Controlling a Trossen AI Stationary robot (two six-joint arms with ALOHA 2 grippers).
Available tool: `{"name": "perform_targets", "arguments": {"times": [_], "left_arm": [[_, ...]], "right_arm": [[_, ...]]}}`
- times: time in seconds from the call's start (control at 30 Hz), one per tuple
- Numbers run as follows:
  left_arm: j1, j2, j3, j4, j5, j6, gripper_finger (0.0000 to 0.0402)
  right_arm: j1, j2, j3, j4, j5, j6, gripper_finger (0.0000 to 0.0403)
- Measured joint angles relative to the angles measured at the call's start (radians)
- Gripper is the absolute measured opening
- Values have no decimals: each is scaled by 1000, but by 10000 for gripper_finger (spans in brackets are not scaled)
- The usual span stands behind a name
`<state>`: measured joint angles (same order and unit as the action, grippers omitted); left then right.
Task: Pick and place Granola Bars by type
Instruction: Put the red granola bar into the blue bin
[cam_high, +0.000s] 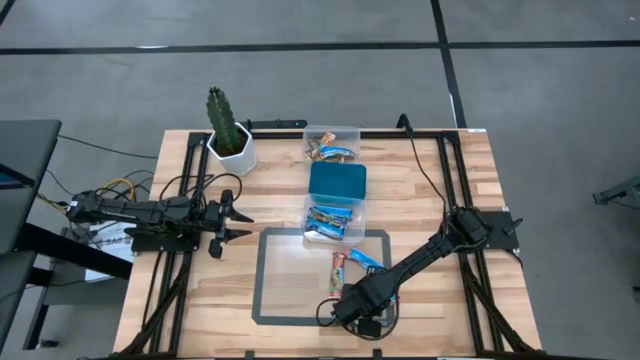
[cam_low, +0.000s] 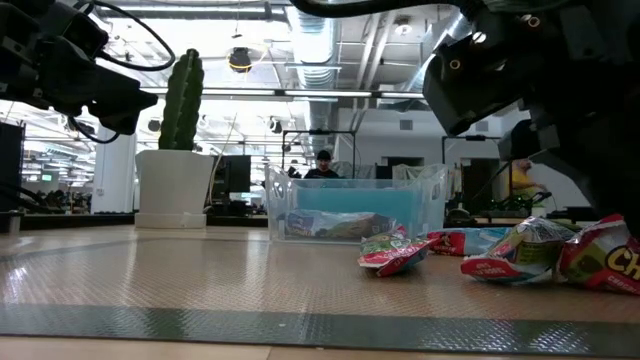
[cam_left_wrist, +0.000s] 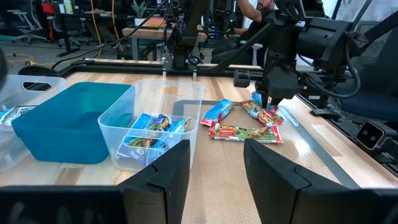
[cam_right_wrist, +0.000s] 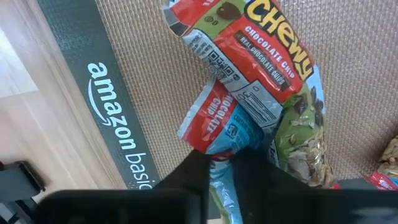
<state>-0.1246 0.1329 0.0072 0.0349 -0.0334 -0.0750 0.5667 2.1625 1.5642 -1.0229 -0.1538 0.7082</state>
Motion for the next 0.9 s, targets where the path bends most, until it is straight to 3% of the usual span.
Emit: {"name": "perform_targets", "arguments": {"times": [0.13, 0.37, 0.53, 0.9], "left_arm": [[0, 0, 0, 0, 0, 0, 144], [0, 0, 0, 0, 0, 0, 144], [0, 0, 0, 0, 0, 0, 144], [0, 0, 0, 0, 0, 0, 144]], "right_arm": [[0, 0, 0, 1, 12, 7, 7], [1, -22, 7, 0, 28, 54, 21], [-1, -77, 27, 39, 64, 71, 7], [-58, -147, 28, 209, 164, 36, 2]]}}
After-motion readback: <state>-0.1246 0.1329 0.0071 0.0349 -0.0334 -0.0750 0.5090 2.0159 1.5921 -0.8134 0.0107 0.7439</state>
